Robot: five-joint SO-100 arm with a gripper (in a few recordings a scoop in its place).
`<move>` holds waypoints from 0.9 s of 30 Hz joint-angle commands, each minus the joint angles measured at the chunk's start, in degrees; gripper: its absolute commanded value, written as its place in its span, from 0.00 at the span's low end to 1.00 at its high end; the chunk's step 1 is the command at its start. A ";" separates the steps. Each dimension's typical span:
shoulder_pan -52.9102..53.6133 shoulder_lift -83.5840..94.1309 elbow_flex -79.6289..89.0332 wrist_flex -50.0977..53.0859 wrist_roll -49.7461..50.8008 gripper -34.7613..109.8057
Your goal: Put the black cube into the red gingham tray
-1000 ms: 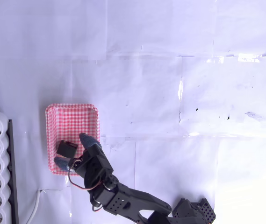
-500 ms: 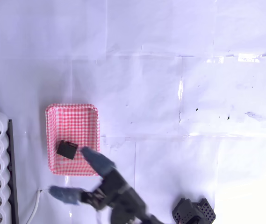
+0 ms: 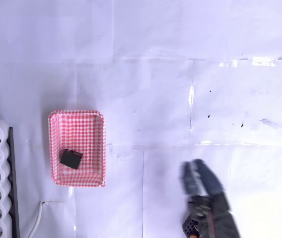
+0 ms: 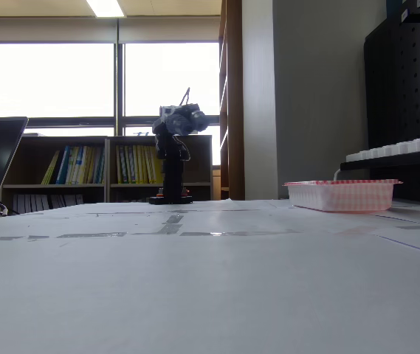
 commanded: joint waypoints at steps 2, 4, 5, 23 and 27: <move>4.13 -10.55 -13.27 3.69 13.01 0.24; 5.98 -12.66 -17.67 5.01 16.96 0.24; 6.86 -13.01 -17.67 9.05 18.11 0.24; 11.07 -21.27 -17.67 43.24 12.66 0.25; 10.81 -21.27 -17.67 43.42 13.36 0.25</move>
